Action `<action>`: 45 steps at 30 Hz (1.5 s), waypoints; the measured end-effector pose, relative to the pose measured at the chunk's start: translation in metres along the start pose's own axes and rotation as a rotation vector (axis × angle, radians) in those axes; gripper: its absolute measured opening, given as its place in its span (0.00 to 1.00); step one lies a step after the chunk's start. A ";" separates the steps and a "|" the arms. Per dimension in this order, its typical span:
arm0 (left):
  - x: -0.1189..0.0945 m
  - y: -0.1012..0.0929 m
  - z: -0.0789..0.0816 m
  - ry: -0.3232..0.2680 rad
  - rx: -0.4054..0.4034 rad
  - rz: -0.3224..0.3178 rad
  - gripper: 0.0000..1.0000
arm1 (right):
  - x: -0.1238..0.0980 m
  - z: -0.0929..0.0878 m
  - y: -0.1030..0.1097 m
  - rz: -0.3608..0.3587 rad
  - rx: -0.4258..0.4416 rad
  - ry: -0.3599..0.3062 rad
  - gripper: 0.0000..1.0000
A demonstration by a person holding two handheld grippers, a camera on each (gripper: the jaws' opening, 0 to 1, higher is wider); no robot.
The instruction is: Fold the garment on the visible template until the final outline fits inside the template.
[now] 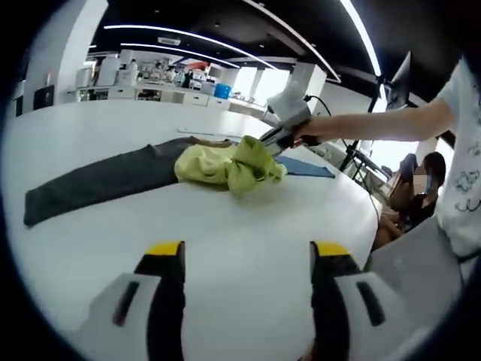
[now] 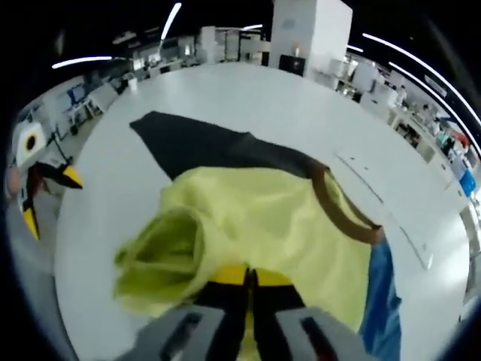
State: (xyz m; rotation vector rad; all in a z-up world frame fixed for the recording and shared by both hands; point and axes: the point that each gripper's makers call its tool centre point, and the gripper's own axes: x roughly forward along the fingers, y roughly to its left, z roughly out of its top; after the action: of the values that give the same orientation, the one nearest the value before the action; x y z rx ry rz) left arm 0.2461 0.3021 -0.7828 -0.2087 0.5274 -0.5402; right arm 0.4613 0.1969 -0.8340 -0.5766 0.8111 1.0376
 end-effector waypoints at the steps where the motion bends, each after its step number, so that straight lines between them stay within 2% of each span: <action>1: 0.000 0.000 0.000 0.000 0.001 0.000 0.64 | -0.001 0.000 -0.001 -0.003 0.001 0.001 0.00; 3: 0.000 -0.001 -0.001 0.002 0.000 0.000 0.64 | -0.003 0.003 -0.002 -0.012 -0.010 -0.009 0.02; 6: 0.001 -0.001 -0.001 0.005 0.002 -0.002 0.64 | -0.010 0.006 -0.009 -0.033 -0.034 -0.032 0.14; 10: 0.001 -0.002 -0.002 0.009 0.004 -0.010 0.64 | -0.022 0.007 -0.016 -0.052 -0.018 -0.054 0.20; 17: 0.002 -0.002 -0.003 0.014 0.007 -0.016 0.64 | -0.038 -0.002 -0.030 -0.106 -0.018 -0.074 0.37; 19: 0.003 -0.002 -0.004 0.017 0.007 -0.016 0.64 | -0.043 -0.001 -0.032 -0.119 -0.015 -0.083 0.45; 24: 0.003 -0.003 -0.004 0.021 0.012 -0.020 0.64 | -0.053 -0.014 -0.049 -0.170 -0.018 -0.090 0.70; 25: 0.003 -0.003 -0.004 0.021 0.015 -0.020 0.64 | -0.055 -0.017 -0.051 -0.177 -0.021 -0.088 0.73; 31: 0.004 -0.004 -0.004 0.021 0.014 -0.021 0.64 | -0.071 -0.031 -0.049 -0.185 0.006 -0.105 0.79; 37: 0.005 -0.006 -0.006 0.033 0.018 -0.033 0.64 | -0.079 -0.053 -0.045 -0.178 0.023 -0.103 0.79; 45: 0.009 -0.010 -0.002 0.025 0.030 -0.027 0.61 | -0.087 -0.058 -0.040 -0.178 0.045 -0.110 0.79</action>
State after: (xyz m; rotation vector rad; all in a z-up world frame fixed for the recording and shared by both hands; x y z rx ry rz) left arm 0.2476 0.2890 -0.7849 -0.1807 0.5410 -0.5772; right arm 0.4556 0.0916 -0.7956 -0.5390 0.6725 0.8776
